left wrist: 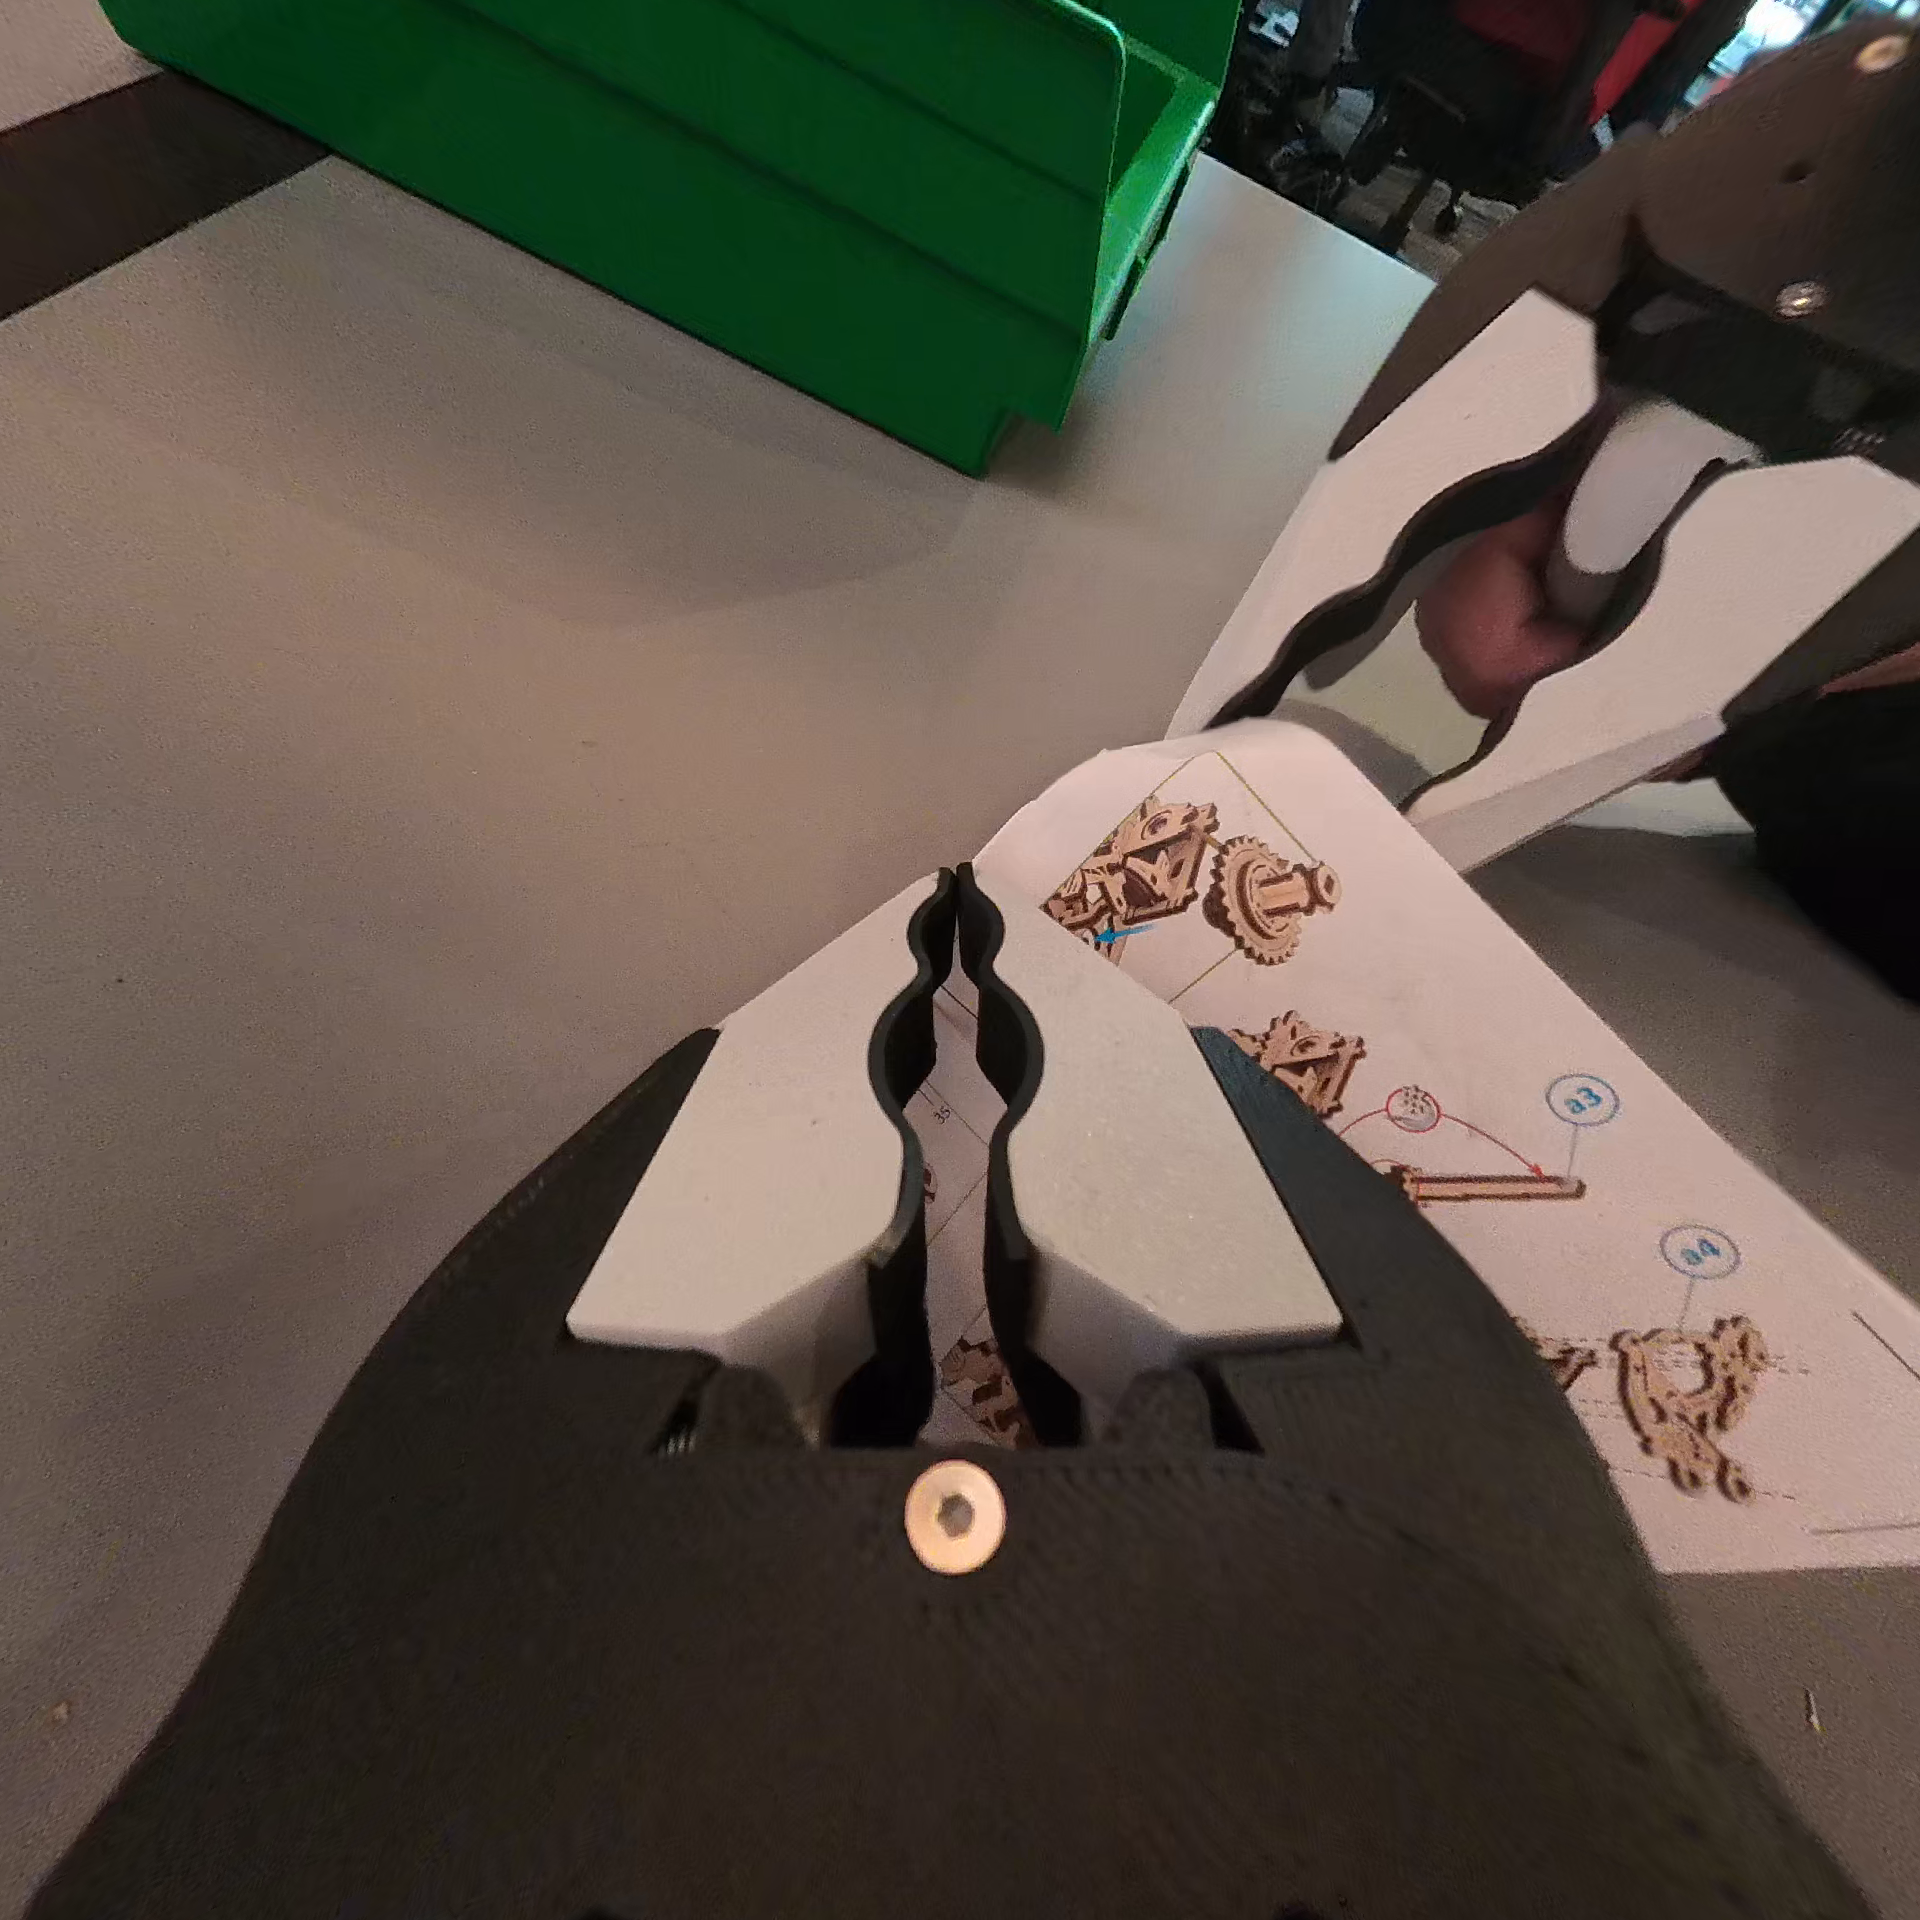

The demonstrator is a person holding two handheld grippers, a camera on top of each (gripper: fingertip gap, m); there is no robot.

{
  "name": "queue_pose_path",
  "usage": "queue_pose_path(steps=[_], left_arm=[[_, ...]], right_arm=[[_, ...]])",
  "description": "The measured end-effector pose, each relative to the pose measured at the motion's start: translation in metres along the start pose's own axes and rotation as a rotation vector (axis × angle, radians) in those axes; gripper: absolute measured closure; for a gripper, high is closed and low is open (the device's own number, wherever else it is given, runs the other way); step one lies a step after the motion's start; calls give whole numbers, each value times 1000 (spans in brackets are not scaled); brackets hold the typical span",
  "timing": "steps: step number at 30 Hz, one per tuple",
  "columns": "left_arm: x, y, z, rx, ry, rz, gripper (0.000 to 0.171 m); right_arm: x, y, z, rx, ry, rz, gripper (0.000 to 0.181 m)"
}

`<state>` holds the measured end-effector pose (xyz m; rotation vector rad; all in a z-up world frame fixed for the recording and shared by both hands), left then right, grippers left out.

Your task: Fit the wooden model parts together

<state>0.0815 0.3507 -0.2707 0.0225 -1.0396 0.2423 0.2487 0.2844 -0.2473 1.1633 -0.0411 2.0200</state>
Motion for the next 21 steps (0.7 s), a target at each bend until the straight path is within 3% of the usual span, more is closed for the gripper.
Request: queue_pose_path(steps=[9, 13, 17, 21], left_arm=[[0, -1, -1, 8, 12, -7, 171], [0, 0, -2, 6, 12, -2, 171], [1, 0, -2, -3, 3, 3, 171], [4, 0, -2, -3, -13, 1, 168]], right_arm=[[3, 13, 3, -123, 4, 85, 150], [4, 20, 1, -203, 23, 189, 168], [-2, 23, -21, -88, 87, 169, 181], [-3, 25, -32, -58, 120, 163, 181]])
Point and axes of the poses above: each gripper's, where its closed fingertips meet, z back along the fingers, x out of its top, y = z × x across the jaws, the point moved 10 cm from there along z, back along the fingers, and after that the axes turned 12 degrees about -z, right-handed, at the moved point
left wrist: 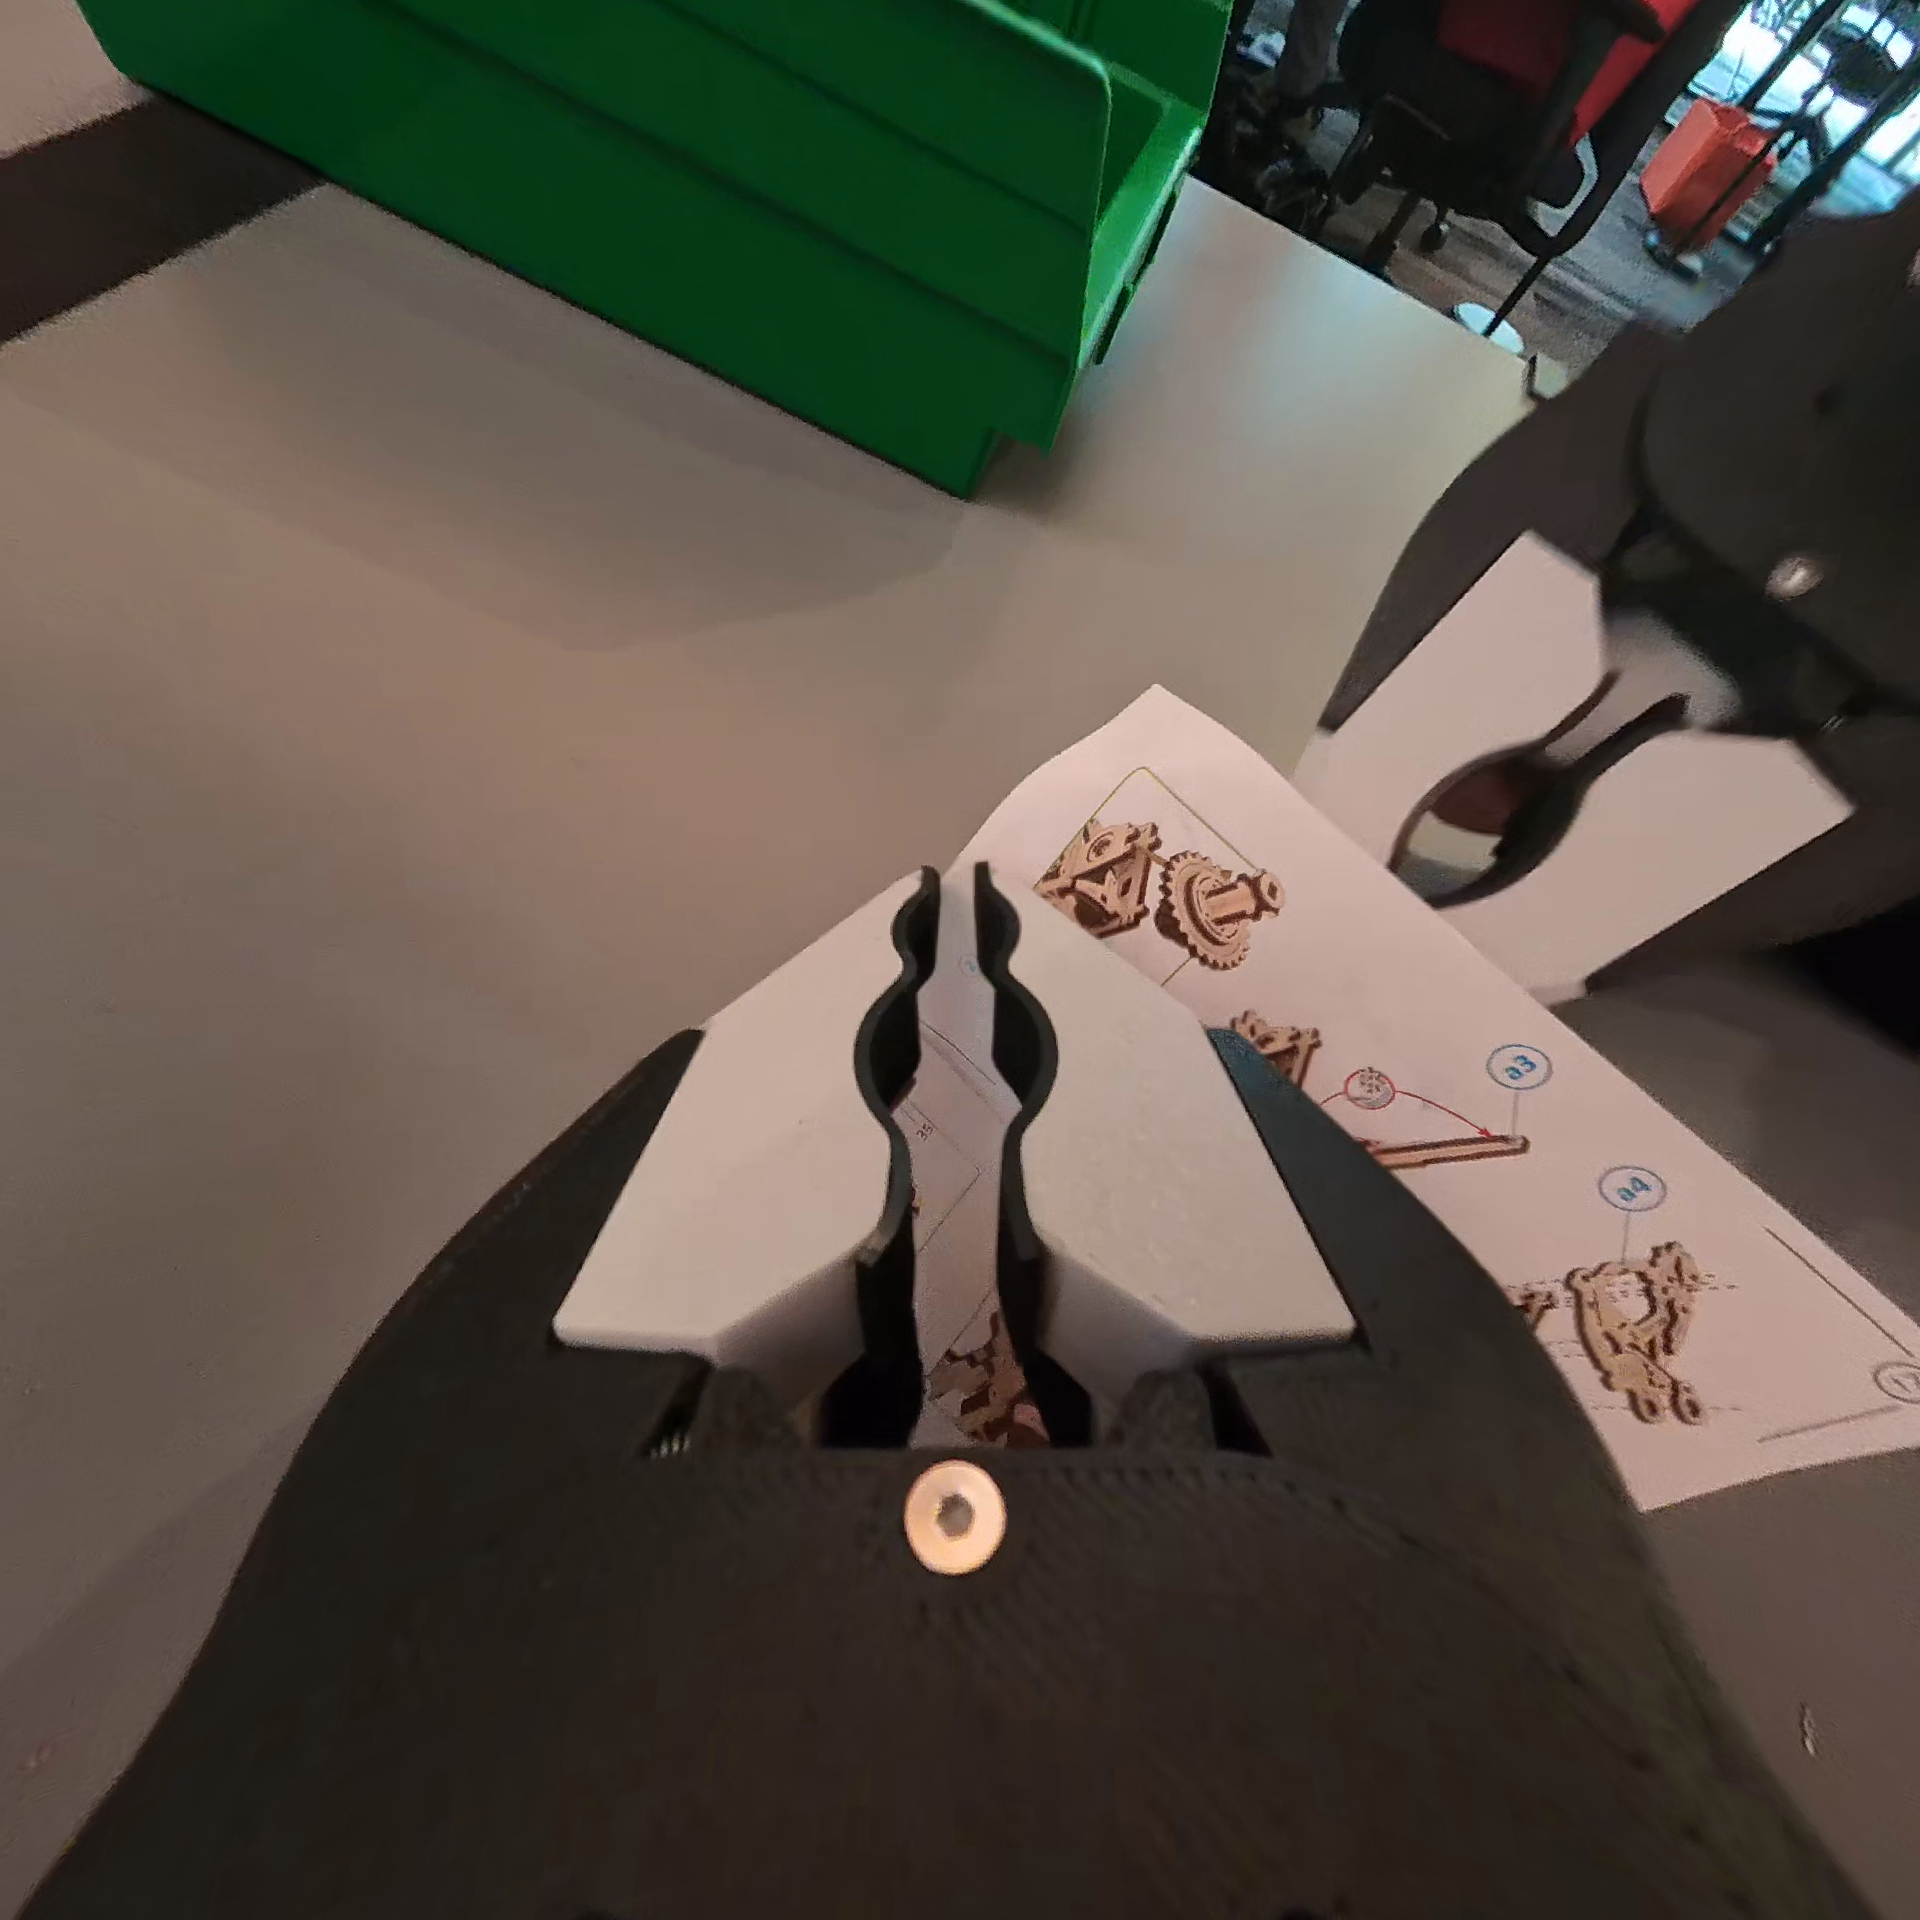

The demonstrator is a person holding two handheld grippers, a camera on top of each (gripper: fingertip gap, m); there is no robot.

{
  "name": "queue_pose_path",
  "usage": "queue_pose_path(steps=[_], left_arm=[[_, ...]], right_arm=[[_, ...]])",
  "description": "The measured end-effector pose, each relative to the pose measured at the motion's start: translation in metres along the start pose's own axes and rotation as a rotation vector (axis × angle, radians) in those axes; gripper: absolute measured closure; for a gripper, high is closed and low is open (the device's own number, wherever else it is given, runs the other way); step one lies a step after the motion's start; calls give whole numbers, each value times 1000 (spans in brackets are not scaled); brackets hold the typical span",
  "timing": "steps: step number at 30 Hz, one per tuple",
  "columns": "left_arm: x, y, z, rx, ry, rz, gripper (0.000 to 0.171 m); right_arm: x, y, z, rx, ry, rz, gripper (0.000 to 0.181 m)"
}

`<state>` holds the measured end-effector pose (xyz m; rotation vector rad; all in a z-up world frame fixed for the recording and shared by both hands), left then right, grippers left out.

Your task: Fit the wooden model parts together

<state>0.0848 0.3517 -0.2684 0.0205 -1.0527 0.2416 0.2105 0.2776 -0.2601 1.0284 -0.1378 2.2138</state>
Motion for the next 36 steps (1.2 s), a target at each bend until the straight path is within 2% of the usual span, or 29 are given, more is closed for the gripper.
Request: queue_pose_path(steps=[3, 6, 9, 12, 16, 18, 20, 24, 32, 35, 36], left_arm=[[11, -3, 9, -12, -40, 26, 161], [34, -23, 24, -64, -22, -21, 145], [49, -57, 33, -111, 46, -67, 124], [51, -98, 40, -72, 100, -157, 109], [47, -149, 40, 69, 144, -374, 109], [40, -161, 33, 55, 199, -425, 115], [29, -158, 28, 62, 286, -407, 123], [9, -137, 34, 148, 371, -302, 147], [-20, -102, 52, 306, 478, -142, 156], [-37, -91, 51, 308, 578, -80, 155], [-38, -89, 53, 308, 527, -53, 157]], right_arm=[[-8, -3, -14, -28, 94, 2, 181], [-8, -4, -16, -3, 82, -37, 181], [-6, -6, -14, 40, 60, -94, 181], [-1, -9, -8, 64, 18, -151, 181], [5, -7, -3, 122, -13, -194, 181], [9, -4, -4, 152, -20, -208, 181], [12, -2, -5, 162, -26, -205, 181], [14, -2, -8, 146, -24, -194, 181], [3, -2, -29, 50, 99, -114, 181], [3, -4, -28, 46, 101, -114, 181], [3, -4, -28, 42, 107, -107, 181]])
Point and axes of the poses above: each gripper's, where its closed fingertips meet, z back along the fingers, x out of its top, y = z × x across the jaws, the point moved 10 cm from there along z, back along the fingers, and after that the axes turned 12 degrees about -z, right-handed, at the moved point
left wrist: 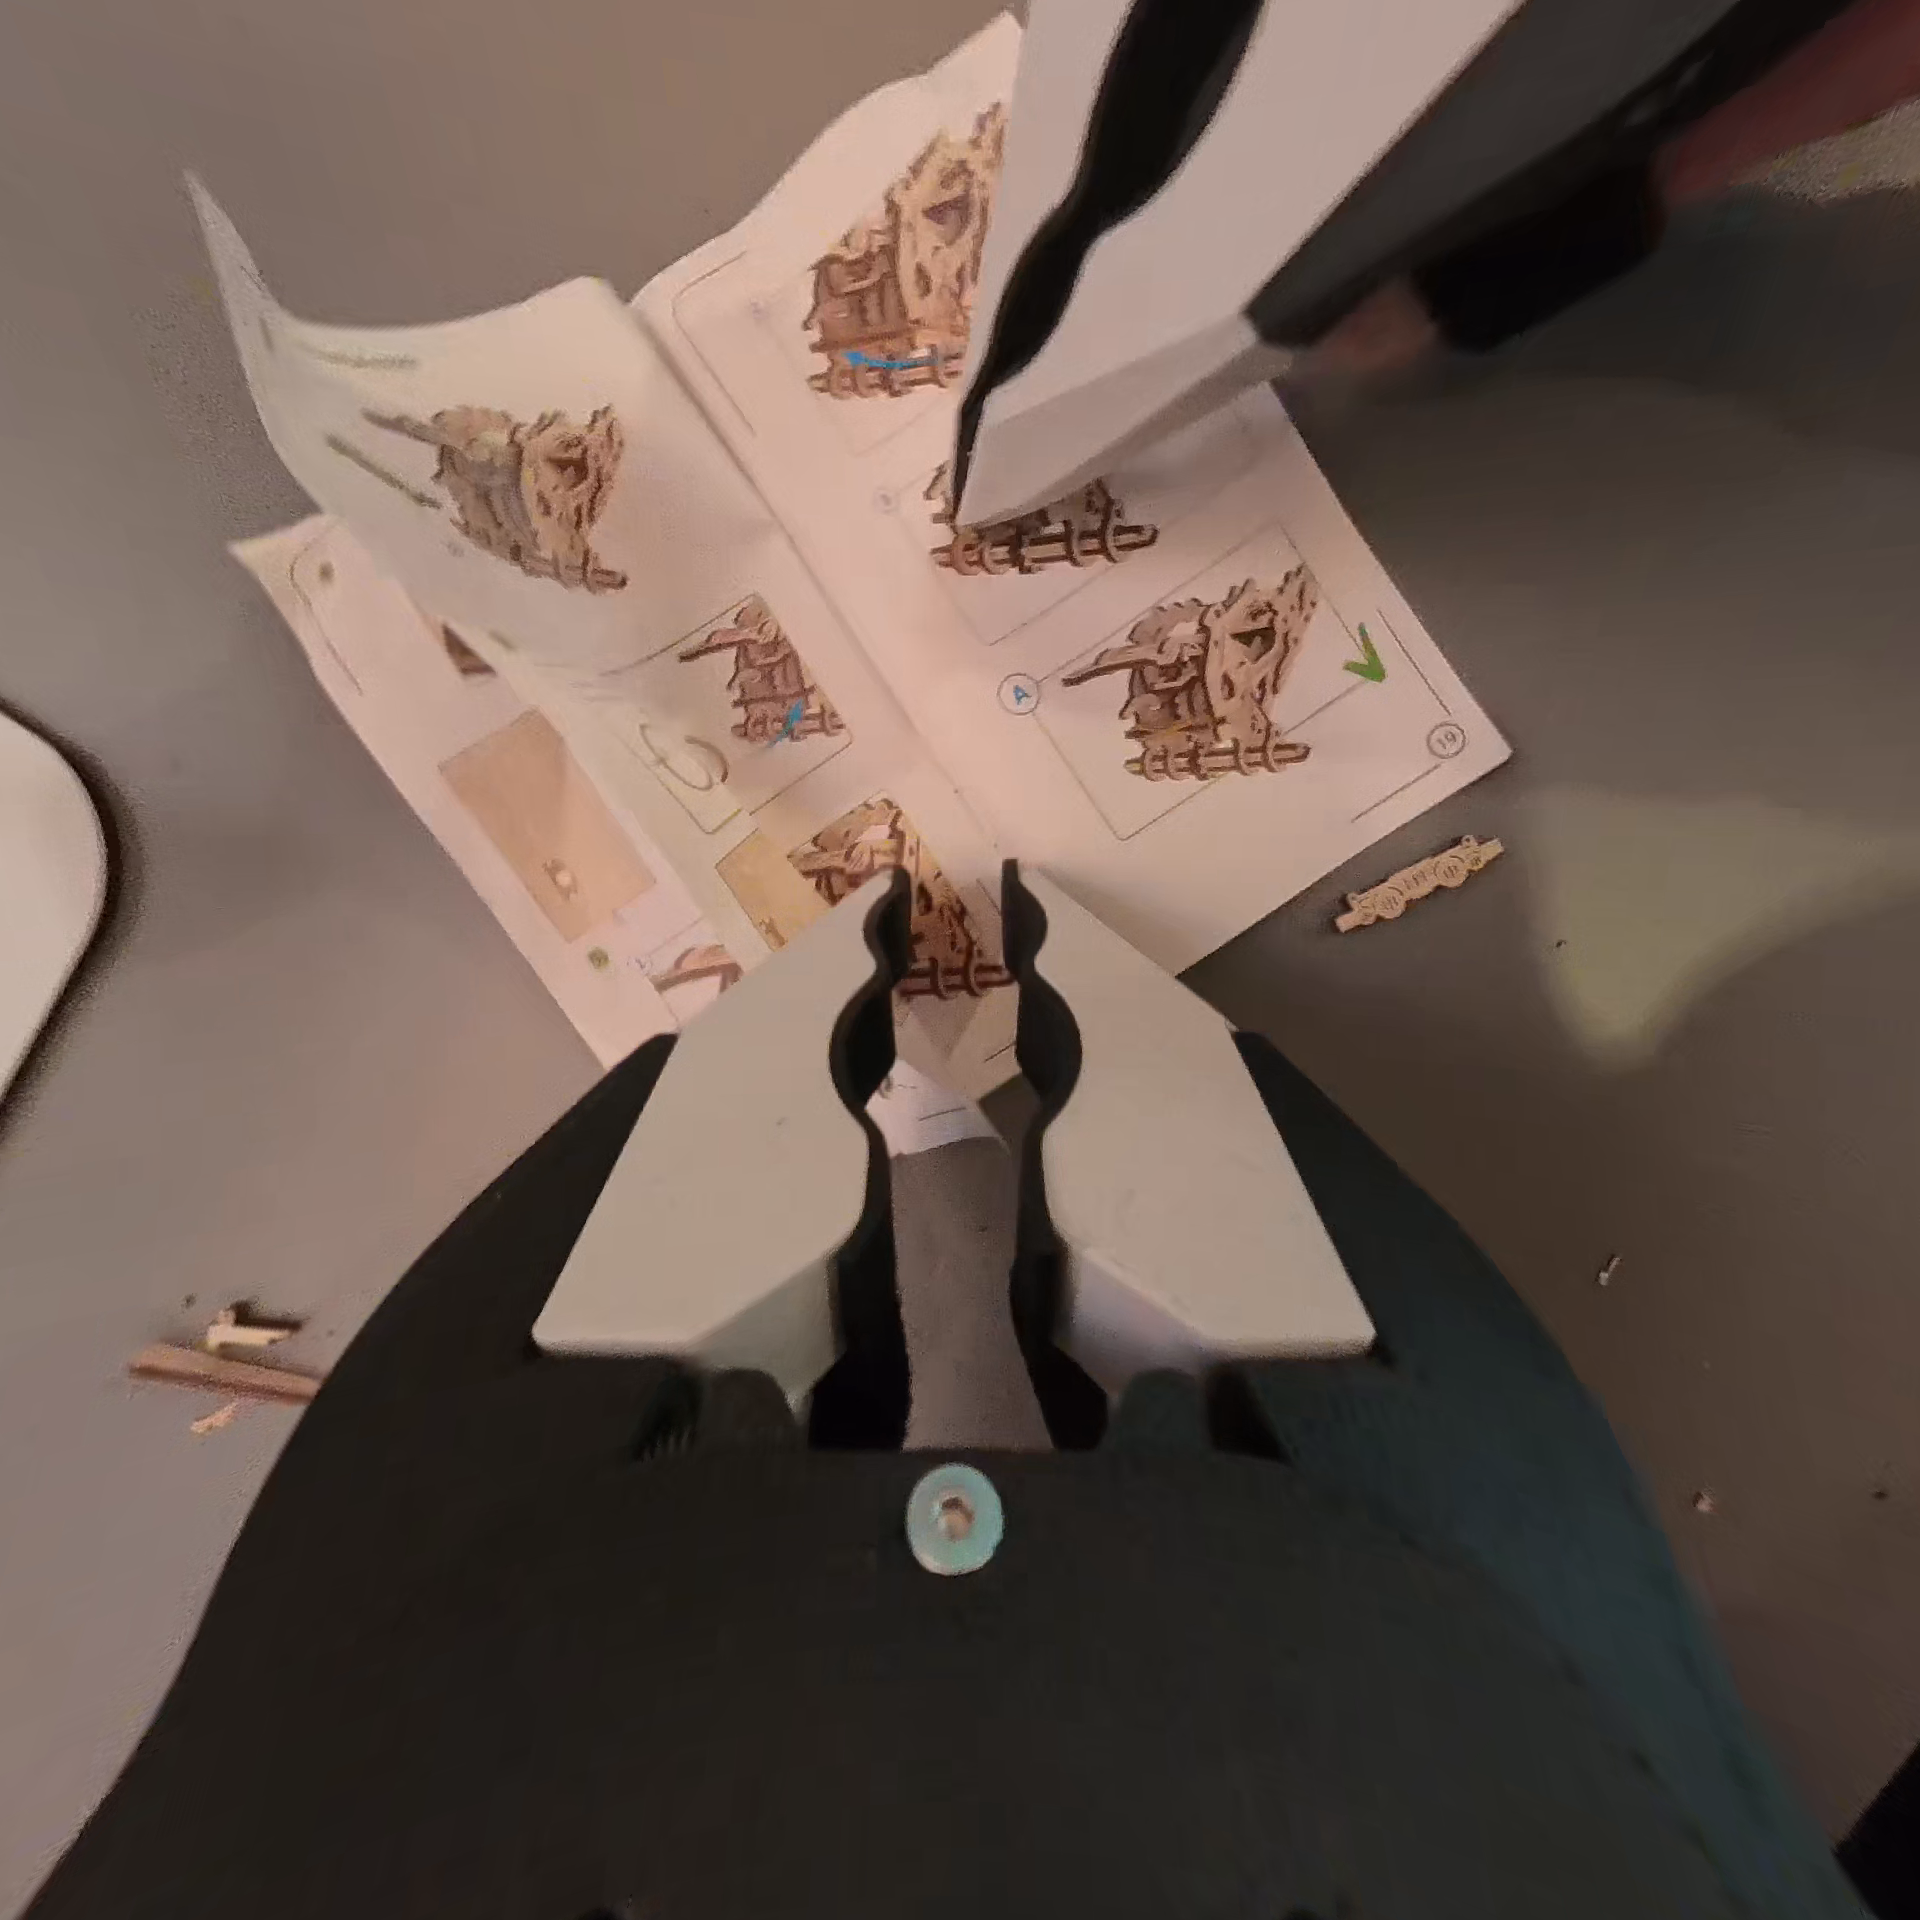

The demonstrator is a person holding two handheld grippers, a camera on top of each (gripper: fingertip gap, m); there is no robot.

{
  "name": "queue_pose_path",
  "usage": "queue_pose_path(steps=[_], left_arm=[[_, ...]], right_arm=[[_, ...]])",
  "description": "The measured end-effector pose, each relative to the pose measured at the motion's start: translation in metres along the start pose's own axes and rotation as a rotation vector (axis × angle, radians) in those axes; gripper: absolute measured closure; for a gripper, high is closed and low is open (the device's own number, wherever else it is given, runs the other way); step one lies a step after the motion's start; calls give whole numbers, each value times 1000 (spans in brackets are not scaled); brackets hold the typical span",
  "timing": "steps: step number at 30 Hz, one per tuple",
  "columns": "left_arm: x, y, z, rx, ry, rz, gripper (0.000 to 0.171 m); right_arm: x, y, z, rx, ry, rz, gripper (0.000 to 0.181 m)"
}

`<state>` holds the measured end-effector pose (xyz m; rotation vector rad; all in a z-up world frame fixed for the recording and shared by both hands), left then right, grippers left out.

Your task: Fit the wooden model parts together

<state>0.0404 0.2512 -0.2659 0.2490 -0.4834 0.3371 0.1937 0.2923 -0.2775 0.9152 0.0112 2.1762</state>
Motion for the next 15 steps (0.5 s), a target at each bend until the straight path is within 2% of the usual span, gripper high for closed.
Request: queue_pose_path(steps=[3, 4, 6, 8, 10, 11, 13, 15], left_arm=[[-5, 4, -1, -2, -31, 68, 153], [-6, 4, -1, 2, -47, 99, 146], [-8, 3, -1, 12, -62, 110, 142], [-9, 4, -1, -44, -110, 175, 132], [-11, 11, 2, -101, -155, 271, 125], [-12, 15, 4, -73, -154, 274, 124], [-16, 24, 6, 79, -74, 207, 105], [-19, 29, 5, 163, 8, 141, 97]], right_arm=[[3, 3, 0, -36, 38, 78, 181], [5, 4, -1, -47, 46, 94, 181], [12, 9, -2, -28, 16, 126, 181], [19, 13, -7, -42, -16, 179, 181], [19, 10, -18, -71, 22, 201, 181], [20, 9, -19, -56, 5, 193, 181], [20, 7, -18, -39, 16, 176, 181], [22, 7, -18, -32, 34, 183, 181]])
Point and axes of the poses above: each gripper's, where its closed fingertips meet, z back along the fingers, x out of its top, y = z × x across the jaws, the point moved 10 cm from there along z, back along the fingers, and after that the axes turned 12 degrees about -z, right-handed, at the moved point
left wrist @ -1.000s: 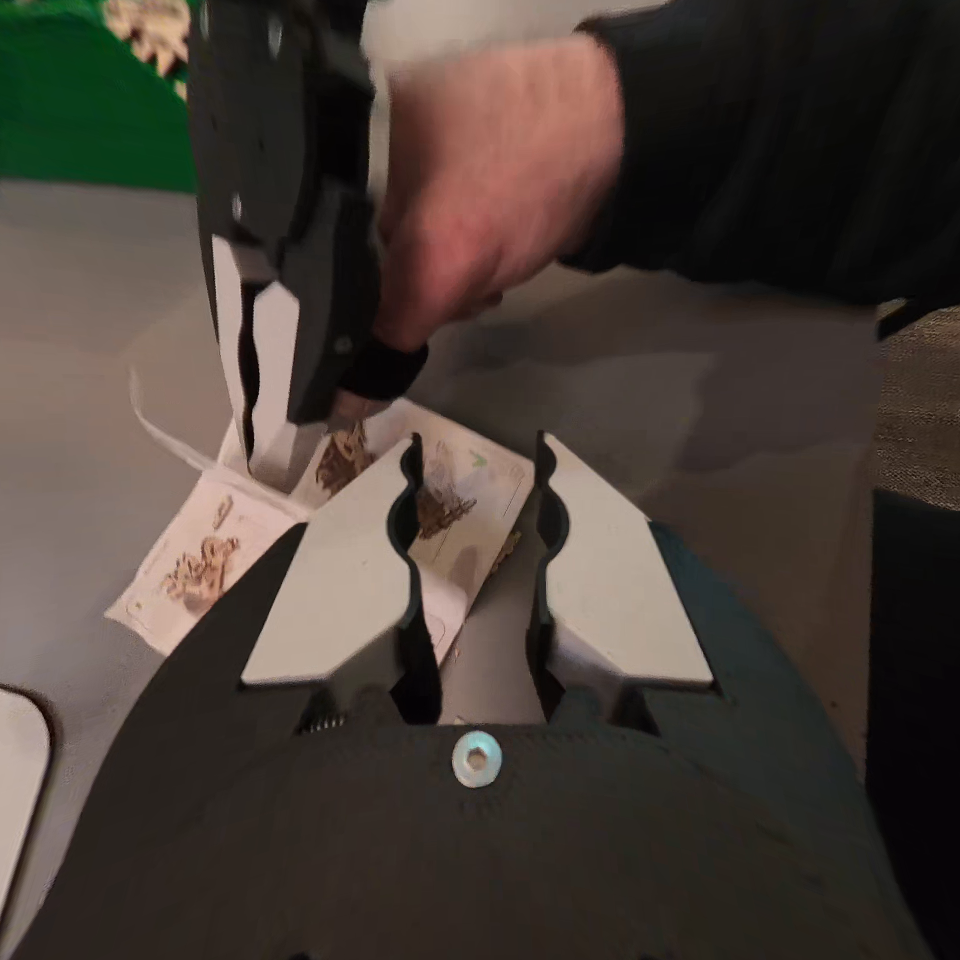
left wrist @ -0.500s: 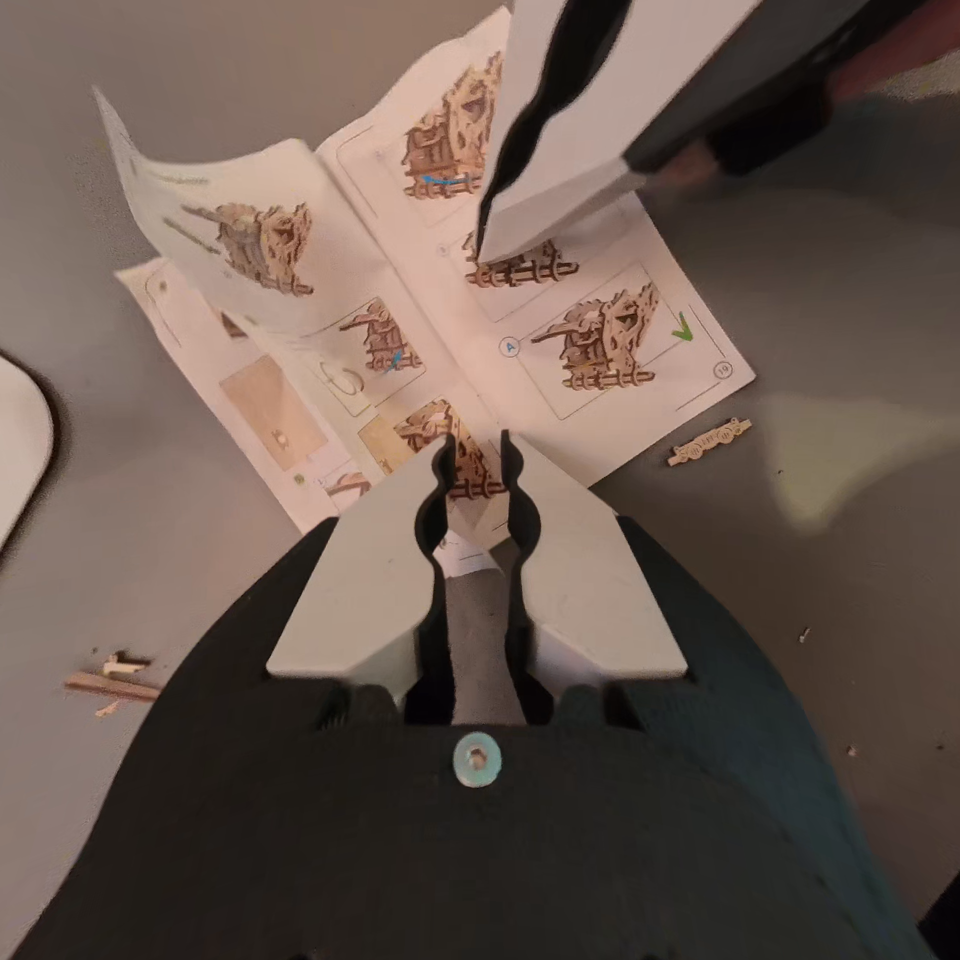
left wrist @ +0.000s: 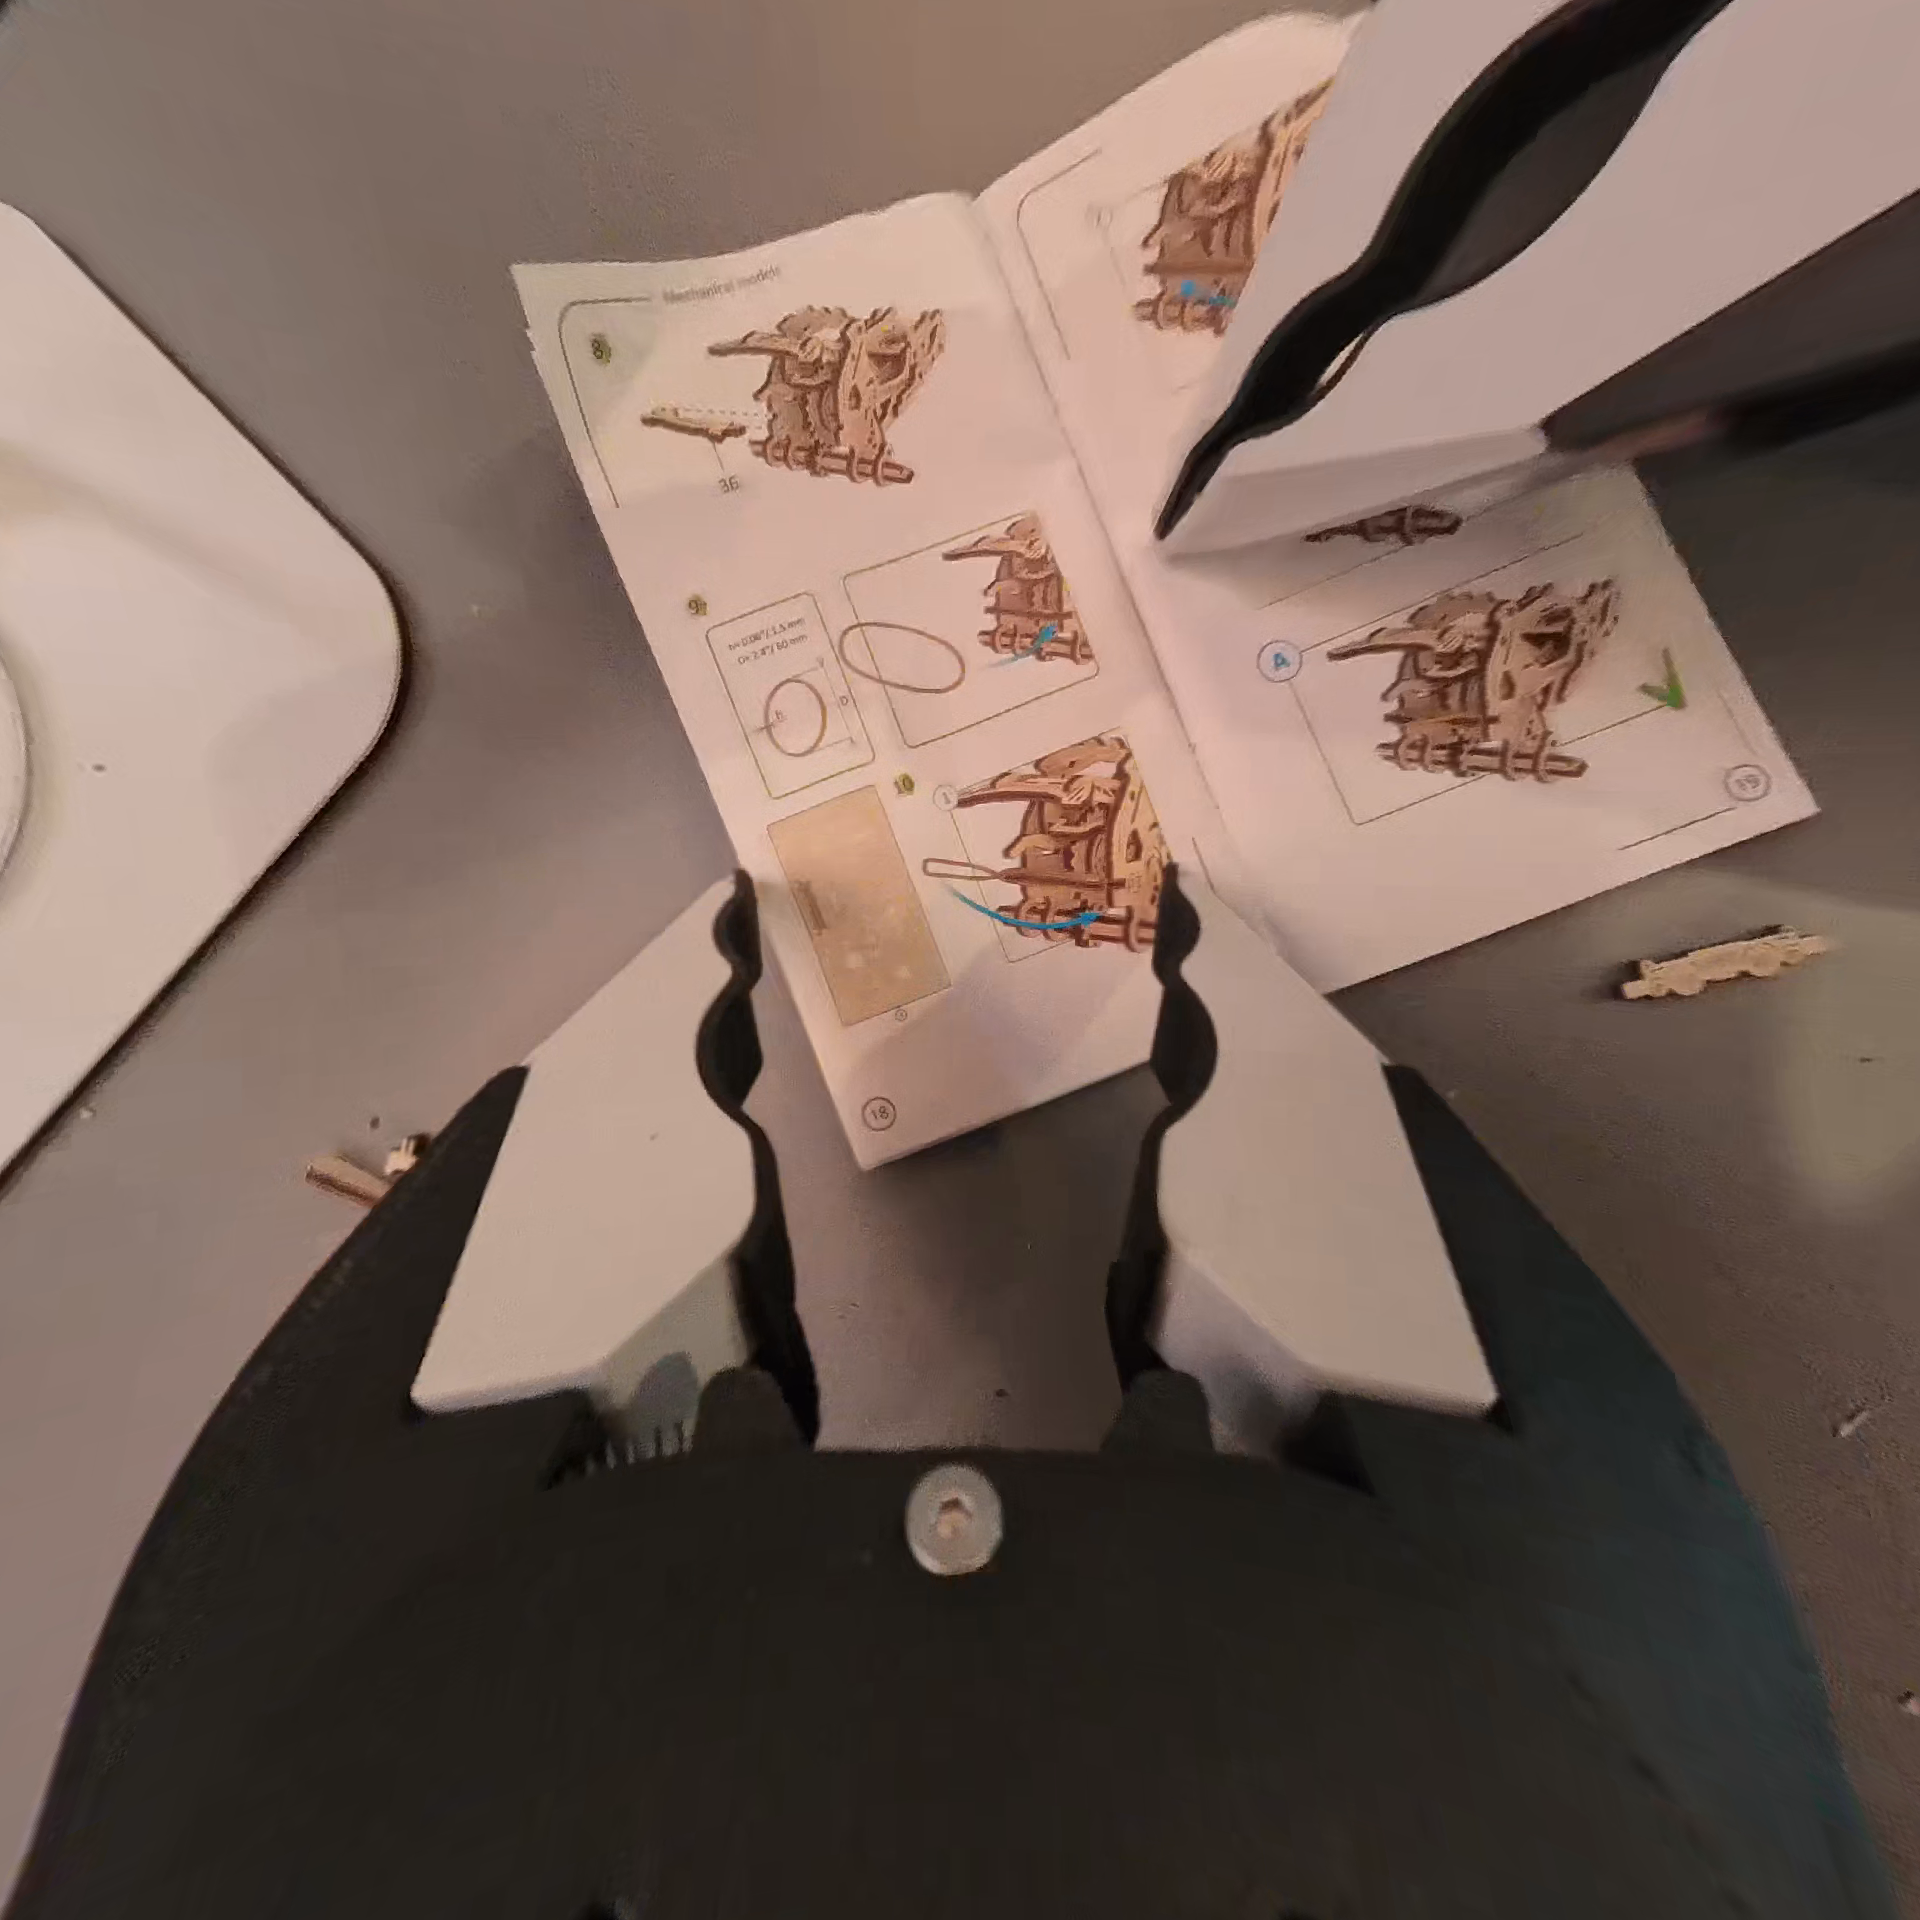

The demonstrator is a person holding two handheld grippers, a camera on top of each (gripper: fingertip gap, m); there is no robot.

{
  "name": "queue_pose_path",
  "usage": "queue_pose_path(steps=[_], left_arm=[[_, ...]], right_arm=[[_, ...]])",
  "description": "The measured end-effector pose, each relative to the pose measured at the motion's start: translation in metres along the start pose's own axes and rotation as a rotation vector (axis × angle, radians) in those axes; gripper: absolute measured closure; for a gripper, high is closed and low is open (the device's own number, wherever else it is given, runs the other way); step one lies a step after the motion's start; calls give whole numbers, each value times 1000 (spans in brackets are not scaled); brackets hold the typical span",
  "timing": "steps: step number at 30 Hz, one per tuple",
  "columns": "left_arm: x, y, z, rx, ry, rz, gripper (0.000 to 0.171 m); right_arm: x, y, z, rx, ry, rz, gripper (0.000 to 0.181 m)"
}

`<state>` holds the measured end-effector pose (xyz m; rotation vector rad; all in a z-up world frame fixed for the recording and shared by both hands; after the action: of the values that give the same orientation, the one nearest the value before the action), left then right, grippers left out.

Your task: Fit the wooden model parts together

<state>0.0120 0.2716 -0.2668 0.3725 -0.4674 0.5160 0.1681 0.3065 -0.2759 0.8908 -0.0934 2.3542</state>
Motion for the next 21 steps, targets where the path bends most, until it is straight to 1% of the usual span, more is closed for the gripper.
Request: queue_pose_path(steps=[2, 4, 7, 9, 10, 11, 16, 17, 18, 19, 21], left_arm=[[1, -1, -2, -45, -6, 21, 106], [3, -4, -3, -42, -16, 4, 110], [6, -9, -4, -47, -29, -23, 114], [6, -10, -4, -60, -38, -25, 116], [6, -10, -5, -67, -40, -25, 117], [5, -9, -5, -68, -41, -28, 117], [3, -9, -6, -98, -56, -3, 122], [2, -9, -6, -96, -62, -1, 122], [2, -10, -6, -94, -68, 1, 122], [1, -10, -6, -94, -76, 3, 121], [0, -10, -6, -92, -85, 4, 121]], right_arm=[[1, -2, 0, 28, 10, -5, 181], [2, -4, 0, 33, 9, 20, 181], [8, 0, 0, -15, -64, 107, 181], [12, 2, -4, -86, -115, 201, 181], [13, 2, -9, -125, -116, 267, 181], [11, 2, -15, -185, -106, 349, 181], [0, 12, -33, -508, -196, 818, 181], [-4, 14, -36, -566, -232, 877, 181], [-6, 14, -36, -582, -243, 887, 181], [-5, 14, -35, -570, -233, 881, 181], [-5, 12, -36, -580, -230, 932, 181]])
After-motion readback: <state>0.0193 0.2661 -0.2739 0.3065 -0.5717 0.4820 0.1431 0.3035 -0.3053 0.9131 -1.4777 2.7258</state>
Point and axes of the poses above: each gripper's, where its closed fingertips meet, z back along the fingers, x out of its top, y = z × x across the jaws, the point moved 10 cm from there along z, back along the fingers, and after that the axes turned 12 degrees about -z, right-handed, at the moved point
